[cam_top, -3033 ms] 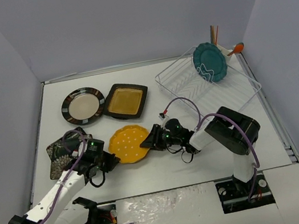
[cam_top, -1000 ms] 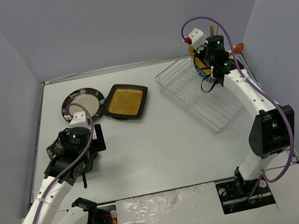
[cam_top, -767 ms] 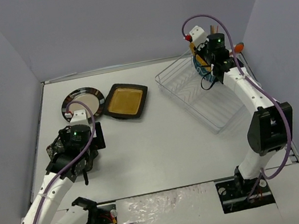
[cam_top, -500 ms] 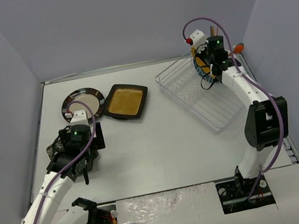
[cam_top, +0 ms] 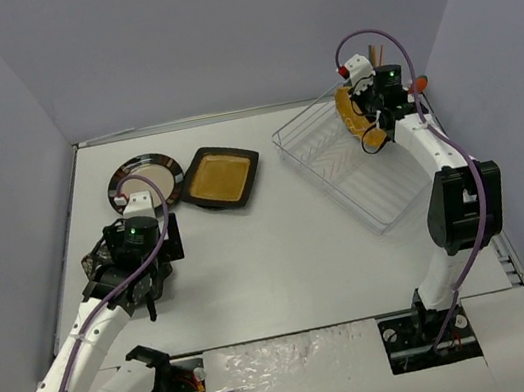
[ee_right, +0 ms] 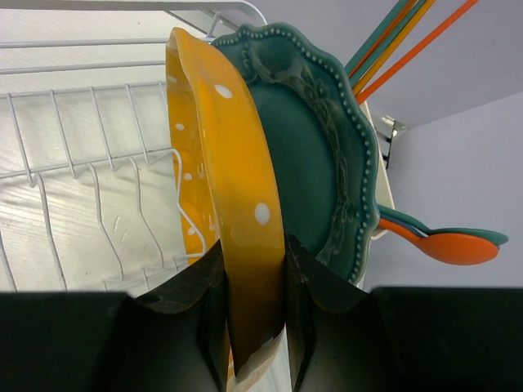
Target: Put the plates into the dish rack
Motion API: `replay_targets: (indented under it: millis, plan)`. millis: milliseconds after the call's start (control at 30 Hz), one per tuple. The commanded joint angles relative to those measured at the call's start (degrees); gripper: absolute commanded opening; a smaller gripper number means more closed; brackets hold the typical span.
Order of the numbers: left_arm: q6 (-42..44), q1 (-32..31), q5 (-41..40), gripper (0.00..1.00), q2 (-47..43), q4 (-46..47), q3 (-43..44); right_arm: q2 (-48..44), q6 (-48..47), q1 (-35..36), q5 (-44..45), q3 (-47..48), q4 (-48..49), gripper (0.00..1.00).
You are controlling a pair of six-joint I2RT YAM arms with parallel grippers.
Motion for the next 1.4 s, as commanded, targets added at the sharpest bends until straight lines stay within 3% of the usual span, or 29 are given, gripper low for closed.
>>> replay_targets:
  millis: [0, 467, 700, 800, 1067, 1367]
  plan:
    - [0.75, 0.39, -1.4, 0.97, 0.34, 3.23, 1.75, -1.57, 3.61, -1.23, -2.9, 1.78, 13.03, 0.09]
    - [0.75, 0.57, -1.44, 0.97, -0.23, 3.08, 1.84, 0.37, 5.54, -1.34, -4.06, 1.44, 12.74, 0.35]
    - [0.68, 0.59, -0.91, 0.97, -0.57, 3.22, 1.83, -2.24, 7.31, -1.34, -4.06, 1.78, 11.74, 0.52]
    - [0.32, 0.66, -0.35, 0.97, -0.63, 3.21, 1.82, -5.42, 9.21, -1.34, -4.32, 1.76, 10.74, 0.65]
    - [-6.13, 0.74, 1.32, 0.97, 0.58, 1.21, 3.83, -20.89, 26.81, 1.12, -6.47, -7.04, 13.37, 0.9]
    - [-20.55, 0.83, 7.5, 0.97, 13.23, 2.71, 12.46, -37.14, 49.2, 9.22, -12.06, -26.14, 20.3, 0.96]
